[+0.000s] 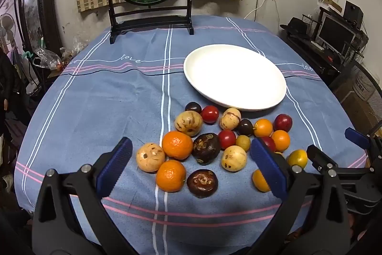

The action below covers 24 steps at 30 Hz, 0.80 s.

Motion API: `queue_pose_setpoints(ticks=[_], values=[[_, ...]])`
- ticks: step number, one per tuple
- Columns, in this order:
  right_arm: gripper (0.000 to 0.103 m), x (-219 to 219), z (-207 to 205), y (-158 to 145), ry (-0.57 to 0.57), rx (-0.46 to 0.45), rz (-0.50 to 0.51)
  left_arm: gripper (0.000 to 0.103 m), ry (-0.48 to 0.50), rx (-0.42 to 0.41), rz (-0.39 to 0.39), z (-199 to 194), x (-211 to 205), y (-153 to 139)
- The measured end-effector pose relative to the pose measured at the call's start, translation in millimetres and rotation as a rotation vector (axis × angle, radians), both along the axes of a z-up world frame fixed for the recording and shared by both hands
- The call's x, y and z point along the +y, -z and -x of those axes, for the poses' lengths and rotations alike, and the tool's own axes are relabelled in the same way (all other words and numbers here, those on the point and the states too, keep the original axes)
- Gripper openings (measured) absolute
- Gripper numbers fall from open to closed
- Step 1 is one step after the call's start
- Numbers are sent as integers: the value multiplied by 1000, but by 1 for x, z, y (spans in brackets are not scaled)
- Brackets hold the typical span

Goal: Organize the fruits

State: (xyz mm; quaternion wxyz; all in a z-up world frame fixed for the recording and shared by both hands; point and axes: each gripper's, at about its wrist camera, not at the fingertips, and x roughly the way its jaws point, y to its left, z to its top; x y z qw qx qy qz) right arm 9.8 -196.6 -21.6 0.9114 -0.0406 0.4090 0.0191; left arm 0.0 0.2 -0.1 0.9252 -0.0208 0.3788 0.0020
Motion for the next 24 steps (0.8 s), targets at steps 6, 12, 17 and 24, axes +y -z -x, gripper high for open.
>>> queue_pose_setpoints(ticks=[6, 12, 17, 24], values=[[102, -1, -3, 1, -3, 0, 17, 101, 10, -5, -1, 3, 5, 0], [102, 9, 4, -2, -9, -5, 11, 101, -5, 2, -12, 0, 1, 1], [102, 3, 2, 1, -15, 2, -11, 101, -5, 1, -16, 0, 0, 1], [102, 6, 2, 1, -26, 7, -9, 101, -7, 4, -14, -1, 1, 4]])
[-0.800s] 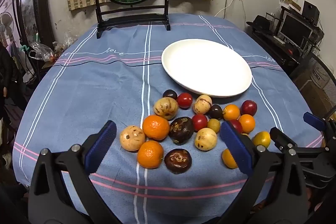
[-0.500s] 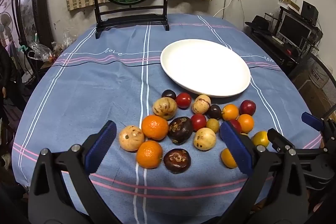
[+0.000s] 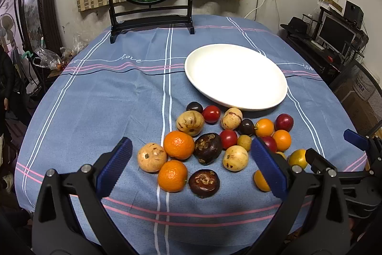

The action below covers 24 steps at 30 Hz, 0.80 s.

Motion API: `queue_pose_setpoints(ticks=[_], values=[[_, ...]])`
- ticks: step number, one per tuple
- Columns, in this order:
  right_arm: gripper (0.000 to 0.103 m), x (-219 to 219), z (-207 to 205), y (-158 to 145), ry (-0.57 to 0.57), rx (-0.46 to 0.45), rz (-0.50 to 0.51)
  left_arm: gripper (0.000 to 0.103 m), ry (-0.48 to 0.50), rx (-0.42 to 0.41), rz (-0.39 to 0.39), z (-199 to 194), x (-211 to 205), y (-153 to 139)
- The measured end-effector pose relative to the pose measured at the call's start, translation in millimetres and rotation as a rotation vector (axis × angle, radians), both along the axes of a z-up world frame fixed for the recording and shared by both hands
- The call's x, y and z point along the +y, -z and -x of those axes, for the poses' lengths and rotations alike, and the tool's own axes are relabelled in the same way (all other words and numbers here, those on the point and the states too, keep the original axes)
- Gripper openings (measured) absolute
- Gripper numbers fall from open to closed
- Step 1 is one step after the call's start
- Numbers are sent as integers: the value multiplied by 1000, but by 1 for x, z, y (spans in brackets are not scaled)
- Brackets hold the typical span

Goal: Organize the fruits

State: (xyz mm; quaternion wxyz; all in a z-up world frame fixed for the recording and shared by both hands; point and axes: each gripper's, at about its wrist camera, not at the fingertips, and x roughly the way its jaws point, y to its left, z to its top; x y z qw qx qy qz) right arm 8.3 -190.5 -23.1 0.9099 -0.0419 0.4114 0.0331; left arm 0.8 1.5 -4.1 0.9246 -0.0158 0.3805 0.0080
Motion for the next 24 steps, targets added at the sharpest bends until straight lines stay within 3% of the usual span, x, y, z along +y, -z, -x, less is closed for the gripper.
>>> queue_pose_setpoints(ticks=[24], values=[[102, 2, 2, 0, -10, 5, -4, 101, -2, 18, 11, -3, 4, 0]])
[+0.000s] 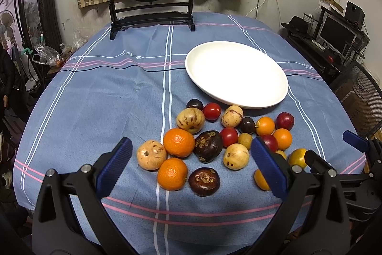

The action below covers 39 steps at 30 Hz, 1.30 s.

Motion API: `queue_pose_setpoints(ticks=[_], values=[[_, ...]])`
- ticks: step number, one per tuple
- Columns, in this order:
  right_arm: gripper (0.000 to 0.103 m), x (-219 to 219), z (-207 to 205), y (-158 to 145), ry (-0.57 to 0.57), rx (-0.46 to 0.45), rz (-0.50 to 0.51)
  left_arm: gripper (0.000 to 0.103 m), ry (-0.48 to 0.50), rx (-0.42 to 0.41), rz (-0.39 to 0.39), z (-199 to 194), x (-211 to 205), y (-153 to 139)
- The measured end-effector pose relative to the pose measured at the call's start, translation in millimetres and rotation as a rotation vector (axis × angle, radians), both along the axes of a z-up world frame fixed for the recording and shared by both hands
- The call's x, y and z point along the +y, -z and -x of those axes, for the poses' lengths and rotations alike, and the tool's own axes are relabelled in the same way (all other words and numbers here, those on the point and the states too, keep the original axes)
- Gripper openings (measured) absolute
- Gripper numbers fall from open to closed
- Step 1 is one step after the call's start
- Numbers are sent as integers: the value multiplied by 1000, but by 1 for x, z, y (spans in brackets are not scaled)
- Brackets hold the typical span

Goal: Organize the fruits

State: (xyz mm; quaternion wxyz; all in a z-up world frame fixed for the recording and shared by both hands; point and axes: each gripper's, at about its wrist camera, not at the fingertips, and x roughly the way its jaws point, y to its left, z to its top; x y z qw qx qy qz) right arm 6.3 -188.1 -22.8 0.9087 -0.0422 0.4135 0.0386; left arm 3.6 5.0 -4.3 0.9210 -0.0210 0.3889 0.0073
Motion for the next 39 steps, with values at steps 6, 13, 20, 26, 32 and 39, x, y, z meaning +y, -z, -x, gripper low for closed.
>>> queue_pose_setpoints(ticks=[6, 13, 20, 26, 32, 39], values=[[102, 1, 0, 1, -1, 1, -2, 101, -1, 2, 0, 0, -2, 1], [102, 1, 1, 1, -2, 2, -5, 101, 2, 6, 4, 0, -3, 1], [102, 2, 1, 2, -3, 4, -6, 101, 2, 10, 9, 0, -3, 1], [102, 1, 1, 2, -2, 6, -10, 101, -2, 12, 13, -1, -2, 1], [102, 1, 2, 1, -3, 5, -9, 101, -3, 17, 19, -2, 4, 2], [102, 10, 16, 6, -141, 1, -46, 101, -44, 50, 5, 1, 34, 13]])
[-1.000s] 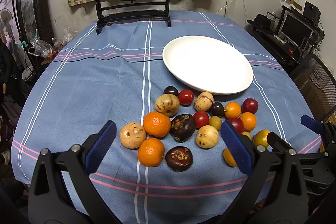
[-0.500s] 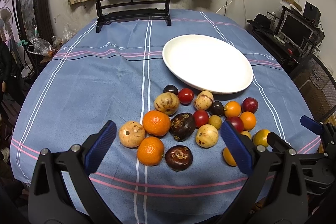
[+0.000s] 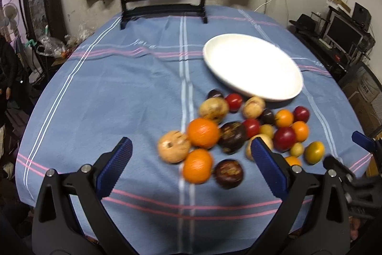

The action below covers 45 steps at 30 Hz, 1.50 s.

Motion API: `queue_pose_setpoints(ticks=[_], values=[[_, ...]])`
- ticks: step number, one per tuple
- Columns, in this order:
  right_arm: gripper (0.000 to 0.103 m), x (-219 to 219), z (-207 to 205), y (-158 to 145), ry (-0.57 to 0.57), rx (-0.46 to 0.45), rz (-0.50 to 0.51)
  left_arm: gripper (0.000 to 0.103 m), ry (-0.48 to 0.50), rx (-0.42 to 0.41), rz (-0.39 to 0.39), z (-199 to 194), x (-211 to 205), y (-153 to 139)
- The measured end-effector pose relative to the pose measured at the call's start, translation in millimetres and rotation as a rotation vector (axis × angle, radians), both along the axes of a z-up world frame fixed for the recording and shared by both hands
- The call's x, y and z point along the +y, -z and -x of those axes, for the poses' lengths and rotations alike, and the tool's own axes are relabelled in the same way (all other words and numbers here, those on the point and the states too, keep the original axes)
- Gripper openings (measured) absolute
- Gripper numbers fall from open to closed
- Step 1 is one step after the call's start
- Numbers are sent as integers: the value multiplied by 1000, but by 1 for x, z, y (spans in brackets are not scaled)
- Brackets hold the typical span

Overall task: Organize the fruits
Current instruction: 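Grasp the dark mangosteen with the left tool while the right tool grasps a small orange fruit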

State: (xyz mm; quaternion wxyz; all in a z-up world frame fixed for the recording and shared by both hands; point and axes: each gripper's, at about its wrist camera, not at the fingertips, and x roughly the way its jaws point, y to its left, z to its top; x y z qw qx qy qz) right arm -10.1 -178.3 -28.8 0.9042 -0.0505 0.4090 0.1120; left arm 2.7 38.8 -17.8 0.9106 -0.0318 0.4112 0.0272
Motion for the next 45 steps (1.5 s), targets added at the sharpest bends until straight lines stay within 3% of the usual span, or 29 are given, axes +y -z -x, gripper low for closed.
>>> queue_pose_setpoints(ticks=[4, 5, 7, 11, 13, 14, 16, 20, 25, 28, 32, 36, 38, 42, 45], values=[[98, 22, 22, 16, -125, 3, -32, 101, -12, 21, 1, 10, 14, 11], [93, 25, 21, 19, -138, 12, -34, 101, -14, 24, -8, 13, 17, 13], [70, 30, 18, 28, -162, 54, -55, 101, -14, 30, -7, 17, 21, 18], [63, 33, -1, 45, -140, 107, -91, 101, -2, 40, -1, 27, 27, 26], [41, 33, -11, 51, -126, 111, -111, 101, 5, 44, 4, 30, 29, 29], [38, 33, -14, 54, -125, 116, -122, 101, 10, 47, 5, 32, 30, 31], [39, 31, -18, 55, -129, 109, -177, 101, 17, 57, 6, 31, 29, 35], [38, 33, -17, 53, -132, 118, -165, 101, 12, 88, 24, 27, 31, 42], [38, 26, -2, 50, -143, 132, -152, 101, 113, 114, 123, 29, 15, 42], [38, 18, 5, 45, -138, 130, -157, 101, 206, 104, 80, 31, -14, 39], [38, 9, 10, 44, -140, 126, -150, 101, 297, 104, 109, 30, -39, 39], [38, 4, 9, 47, -148, 134, -180, 99, 286, 108, 79, 18, -50, 48], [38, 4, 8, 47, -154, 131, -185, 93, 268, 121, 101, 9, -50, 57], [40, 0, 6, 51, -157, 160, -222, 91, 287, 78, 100, 6, -53, 55], [40, 2, 9, 49, -153, 158, -207, 76, 321, 102, 140, 5, -59, 59]])
